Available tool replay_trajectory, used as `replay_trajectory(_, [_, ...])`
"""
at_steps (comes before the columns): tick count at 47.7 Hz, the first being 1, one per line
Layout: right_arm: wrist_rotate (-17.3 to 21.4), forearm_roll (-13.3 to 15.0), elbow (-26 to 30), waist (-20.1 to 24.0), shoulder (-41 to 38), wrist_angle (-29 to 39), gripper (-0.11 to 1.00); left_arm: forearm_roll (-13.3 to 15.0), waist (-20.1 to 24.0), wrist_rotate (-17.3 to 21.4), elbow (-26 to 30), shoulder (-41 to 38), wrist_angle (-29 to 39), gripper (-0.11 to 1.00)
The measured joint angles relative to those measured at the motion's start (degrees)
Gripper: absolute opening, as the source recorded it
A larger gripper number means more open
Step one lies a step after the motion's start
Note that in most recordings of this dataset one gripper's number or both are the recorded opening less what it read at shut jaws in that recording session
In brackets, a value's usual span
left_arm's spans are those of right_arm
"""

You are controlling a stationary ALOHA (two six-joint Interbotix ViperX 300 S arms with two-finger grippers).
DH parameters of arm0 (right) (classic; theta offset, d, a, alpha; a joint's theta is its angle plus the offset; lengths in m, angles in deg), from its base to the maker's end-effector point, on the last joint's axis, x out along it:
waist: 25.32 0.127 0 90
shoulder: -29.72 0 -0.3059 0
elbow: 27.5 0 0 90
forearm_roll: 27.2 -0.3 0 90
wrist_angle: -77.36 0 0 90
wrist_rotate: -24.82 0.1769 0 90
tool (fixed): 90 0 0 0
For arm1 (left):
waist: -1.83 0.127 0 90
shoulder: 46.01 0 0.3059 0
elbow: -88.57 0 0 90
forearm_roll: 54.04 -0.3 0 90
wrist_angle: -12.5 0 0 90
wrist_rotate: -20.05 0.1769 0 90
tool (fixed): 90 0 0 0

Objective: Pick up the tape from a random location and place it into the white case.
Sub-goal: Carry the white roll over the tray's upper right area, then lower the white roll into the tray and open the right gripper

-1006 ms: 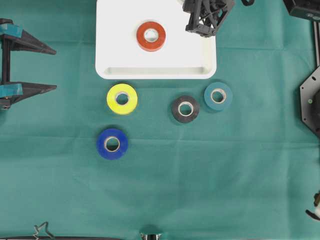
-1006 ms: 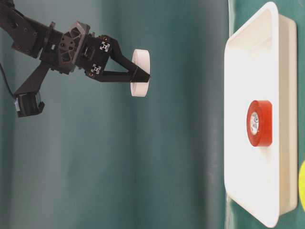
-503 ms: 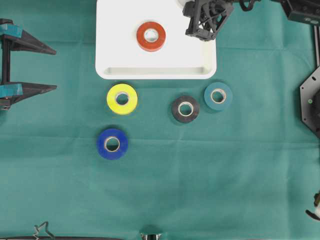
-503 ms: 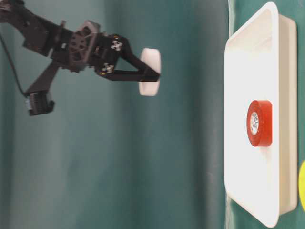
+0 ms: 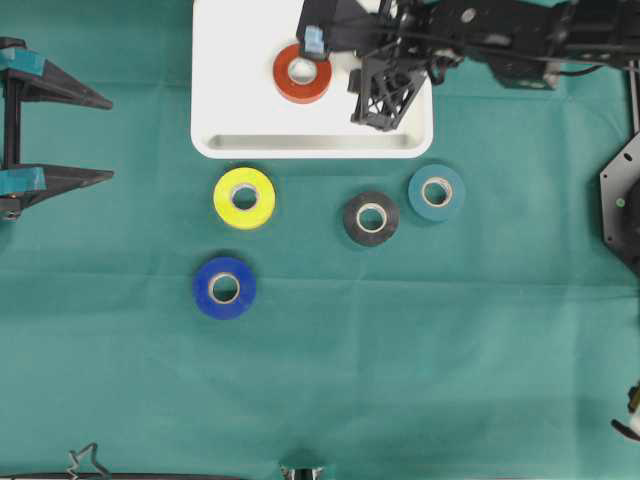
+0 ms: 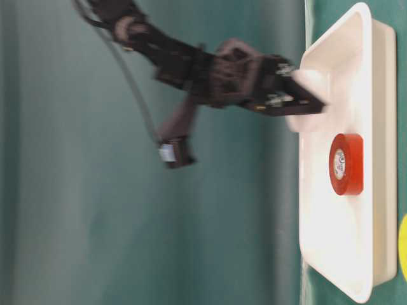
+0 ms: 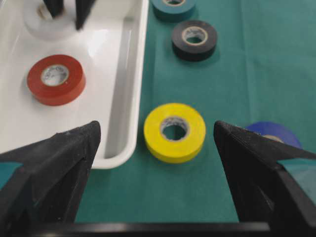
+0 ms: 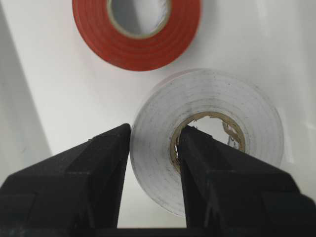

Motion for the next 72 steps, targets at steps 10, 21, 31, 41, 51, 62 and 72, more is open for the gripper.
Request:
replay_trajectory(10, [1.32, -0.09, -0.26, -0.09, -2.55, -1.85, 0.33, 0.0, 0.0, 0.0, 0.0, 0.0, 0.09, 0.94])
replay_trajectory(21, [1.76, -0.09, -0.35, -1.23, -2.46, -0.18, 0.33, 0.0, 0.0, -0.09, 0.0, 0.0, 0.09, 0.94])
replay_trajectory(31, [1.85, -0.18, -0.26, -1.23, -2.55, 0.62, 0.57, 0.0, 0.0, -0.09, 0.0, 0.0, 0.09, 0.94])
replay_trajectory(41, [1.85, -0.18, -0.09, -1.23, -2.46, 0.53, 0.92, 0.0, 0.0, -0.09, 0.0, 0.0, 0.09, 0.94])
replay_trajectory(51, [1.85, -0.18, 0.53, -1.23, -1.32, 2.29, 0.9, 0.0, 0.0, -0.09, 0.0, 0.0, 0.09, 0.94])
replay_trajectory(62, [1.76, 1.05, 4.22, -1.23, 5.01, 11.16, 0.9, -0.09, 0.0, -0.09, 0.0, 0.0, 0.09, 0.94])
replay_trajectory(72, [1.67, 3.08, 7.65, -1.14, 10.63, 18.54, 0.9, 0.0, 0.0, -0.09, 0.0, 0.0, 0.09, 0.94])
